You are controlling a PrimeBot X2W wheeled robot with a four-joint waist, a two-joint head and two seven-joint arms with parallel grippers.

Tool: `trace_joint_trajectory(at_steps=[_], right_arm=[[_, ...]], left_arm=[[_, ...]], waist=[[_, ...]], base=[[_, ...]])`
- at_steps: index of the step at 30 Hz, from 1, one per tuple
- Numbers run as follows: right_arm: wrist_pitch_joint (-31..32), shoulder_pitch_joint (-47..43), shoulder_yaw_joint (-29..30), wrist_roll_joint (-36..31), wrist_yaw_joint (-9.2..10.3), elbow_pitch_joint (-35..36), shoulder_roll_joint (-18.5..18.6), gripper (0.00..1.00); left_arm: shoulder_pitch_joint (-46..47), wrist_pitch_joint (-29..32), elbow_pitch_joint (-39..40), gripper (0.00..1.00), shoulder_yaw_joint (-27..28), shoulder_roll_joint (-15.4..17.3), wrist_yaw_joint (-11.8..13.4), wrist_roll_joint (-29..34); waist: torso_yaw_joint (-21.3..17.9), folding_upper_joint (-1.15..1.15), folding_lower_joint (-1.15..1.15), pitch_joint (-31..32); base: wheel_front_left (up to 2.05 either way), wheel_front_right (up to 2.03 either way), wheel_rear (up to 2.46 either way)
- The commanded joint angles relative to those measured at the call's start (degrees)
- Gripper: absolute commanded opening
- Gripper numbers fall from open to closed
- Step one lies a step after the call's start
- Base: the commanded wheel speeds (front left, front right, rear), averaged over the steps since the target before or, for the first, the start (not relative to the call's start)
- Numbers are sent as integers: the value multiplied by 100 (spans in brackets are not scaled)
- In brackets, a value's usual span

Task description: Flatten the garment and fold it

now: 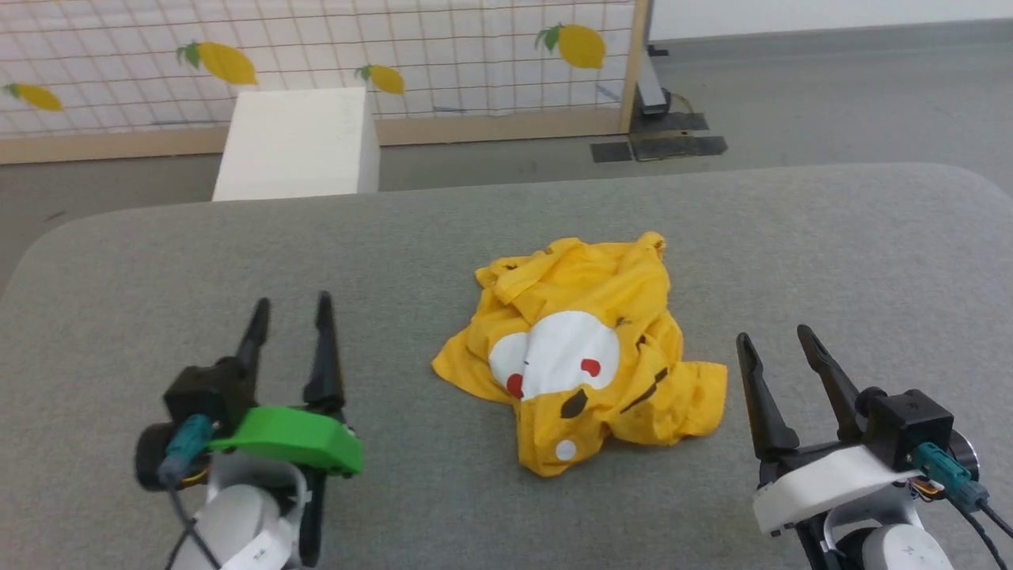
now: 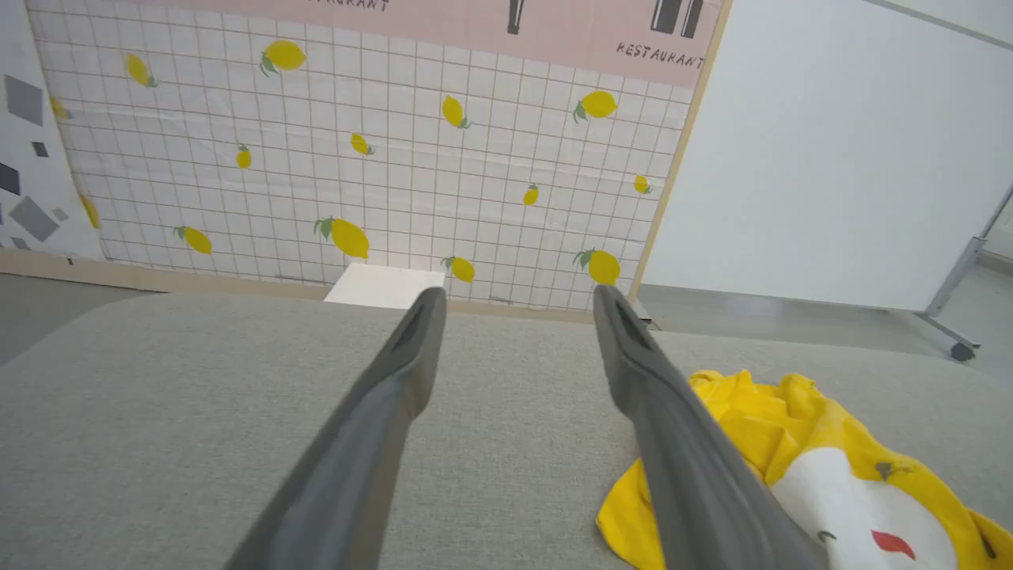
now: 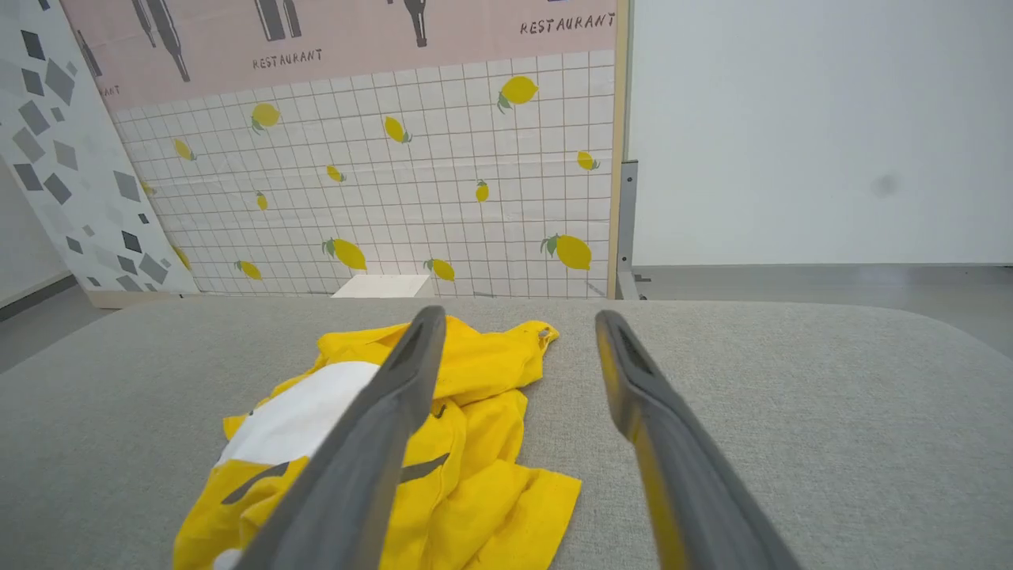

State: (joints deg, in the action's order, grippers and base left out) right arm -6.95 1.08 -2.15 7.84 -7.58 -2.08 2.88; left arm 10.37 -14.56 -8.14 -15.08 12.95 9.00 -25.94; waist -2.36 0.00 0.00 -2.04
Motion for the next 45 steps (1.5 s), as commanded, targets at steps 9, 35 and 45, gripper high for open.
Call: trace_joint_trajectory(at_steps=[9,35,45], right_arm=[[876,525,185,66,9,-88,-1,100],[4201,4034,879,-323,9,-3677,531,29],[2656,3537,-50,761,9,-2484,465,0]], left_arm=[[-546,-42,368,100,713,-431,-549,751],[118,-43,356,100,1010,-1005,-1127,986],[-249,-43,220,100,1204,-1006,-1163,1200]], waist=[[528,0,0,-367],[1451,0,0,-1580],[981,0,0,-664]], base=[[0,0,0],[0,0,0],[0,0,0]])
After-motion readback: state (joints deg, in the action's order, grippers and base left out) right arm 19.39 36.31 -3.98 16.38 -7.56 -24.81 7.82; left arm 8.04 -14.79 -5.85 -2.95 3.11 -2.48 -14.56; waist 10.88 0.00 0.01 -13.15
